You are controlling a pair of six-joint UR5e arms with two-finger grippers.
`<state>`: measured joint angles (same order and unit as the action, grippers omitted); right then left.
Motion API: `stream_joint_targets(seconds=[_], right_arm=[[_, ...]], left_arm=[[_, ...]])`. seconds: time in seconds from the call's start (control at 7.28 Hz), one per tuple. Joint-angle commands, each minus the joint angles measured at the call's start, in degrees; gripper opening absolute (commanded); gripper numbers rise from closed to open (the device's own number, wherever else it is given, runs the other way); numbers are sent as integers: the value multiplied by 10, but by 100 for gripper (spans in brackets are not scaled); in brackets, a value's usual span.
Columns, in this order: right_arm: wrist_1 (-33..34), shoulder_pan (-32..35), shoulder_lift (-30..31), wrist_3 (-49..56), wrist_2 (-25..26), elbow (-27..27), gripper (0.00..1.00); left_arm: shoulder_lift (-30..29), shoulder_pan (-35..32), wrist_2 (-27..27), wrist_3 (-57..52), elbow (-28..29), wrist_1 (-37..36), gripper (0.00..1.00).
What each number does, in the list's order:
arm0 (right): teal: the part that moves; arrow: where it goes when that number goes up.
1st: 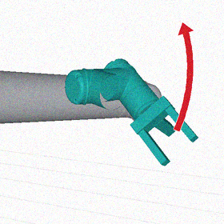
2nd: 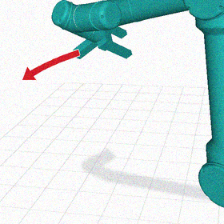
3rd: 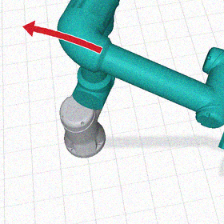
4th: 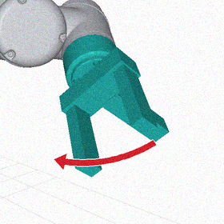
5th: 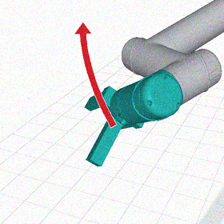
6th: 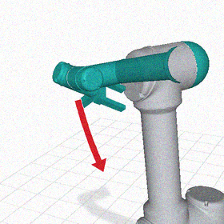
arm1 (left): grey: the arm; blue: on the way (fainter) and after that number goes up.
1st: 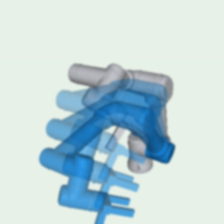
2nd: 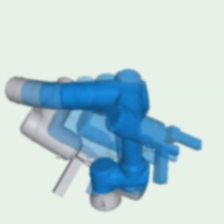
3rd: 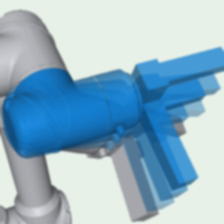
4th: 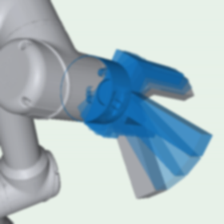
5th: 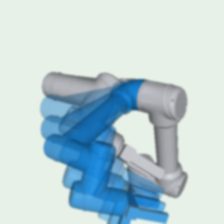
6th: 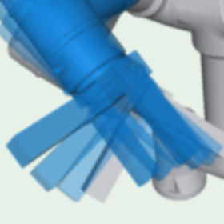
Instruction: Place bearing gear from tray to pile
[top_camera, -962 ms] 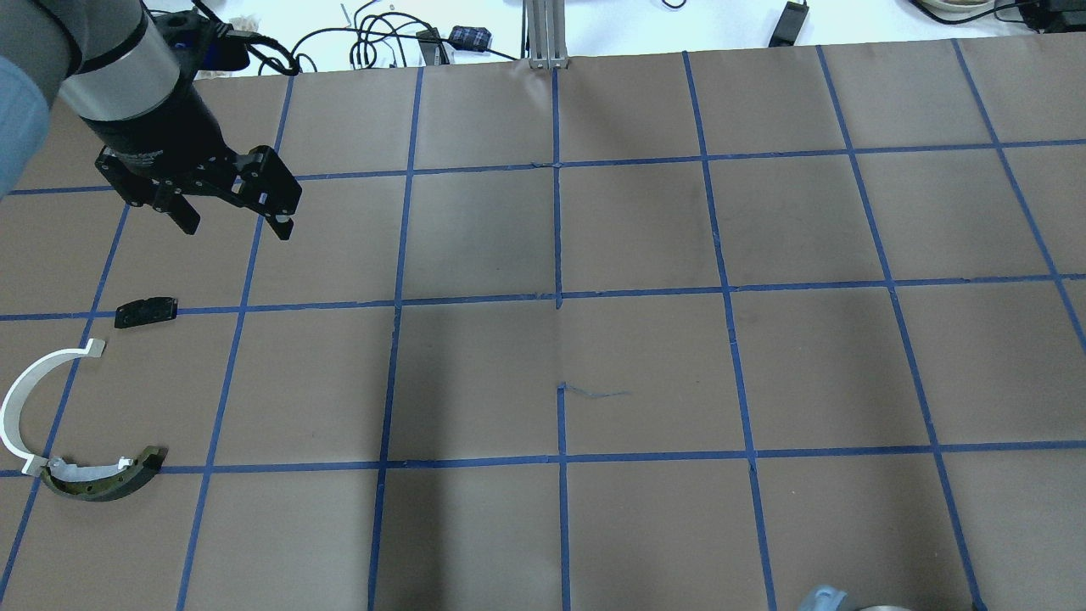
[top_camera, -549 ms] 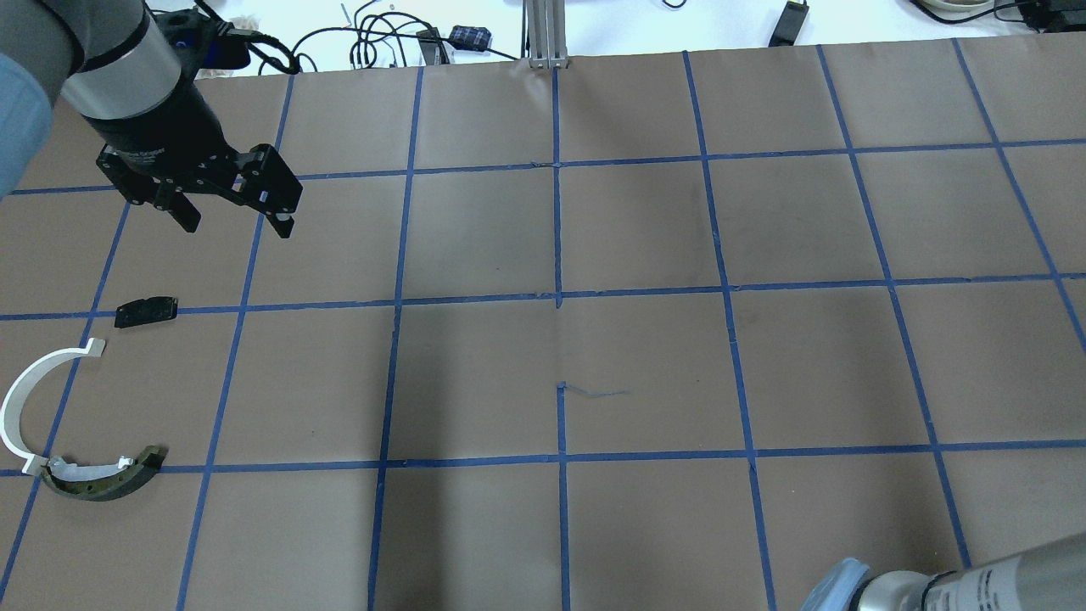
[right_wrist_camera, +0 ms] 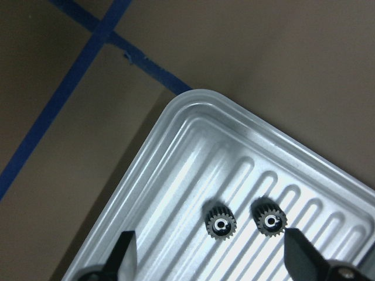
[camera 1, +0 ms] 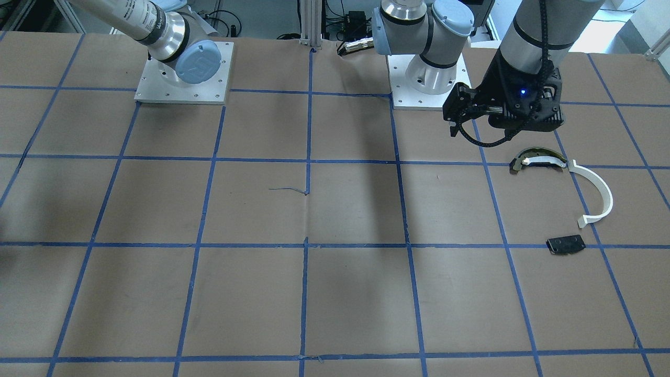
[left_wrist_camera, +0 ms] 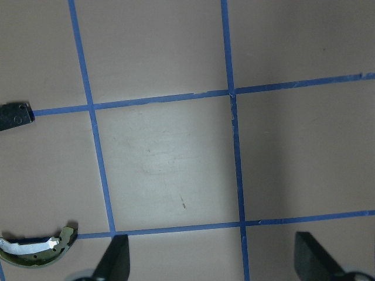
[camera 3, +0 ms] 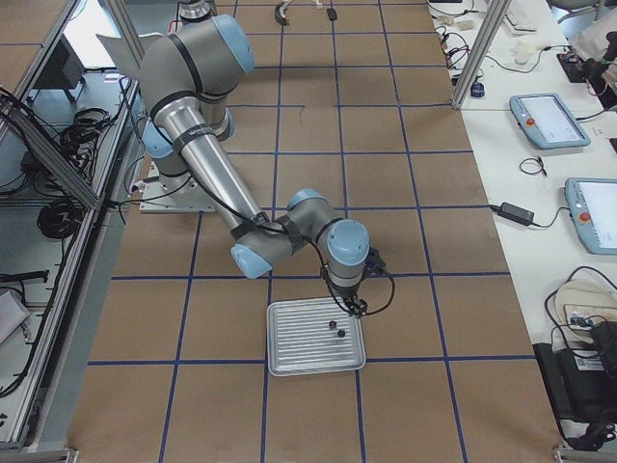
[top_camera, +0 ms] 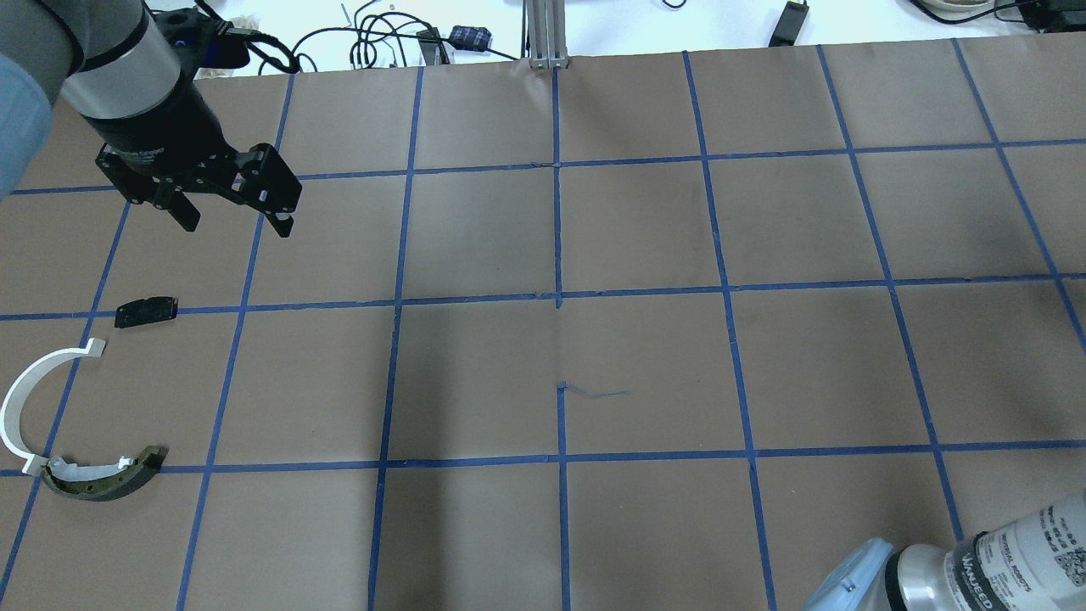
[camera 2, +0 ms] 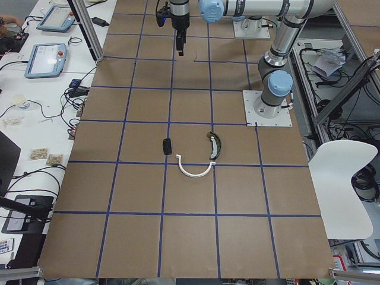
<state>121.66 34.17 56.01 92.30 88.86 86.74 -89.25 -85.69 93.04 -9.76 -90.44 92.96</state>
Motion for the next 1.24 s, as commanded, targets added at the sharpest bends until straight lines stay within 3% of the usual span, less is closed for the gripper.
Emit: stream_joint_targets(seconds=[0.0, 0.27, 1.1], right_arm=[[0, -3, -7, 5, 9, 12, 87], [8, -3, -7, 25, 6, 33, 86], [23, -3, -12, 9, 6, 19, 84]], left_arm=[[0, 0, 0, -1, 0, 1, 100], [0, 0, 0, -1, -1, 1, 100], [-1, 0, 0, -1, -1, 2, 100]])
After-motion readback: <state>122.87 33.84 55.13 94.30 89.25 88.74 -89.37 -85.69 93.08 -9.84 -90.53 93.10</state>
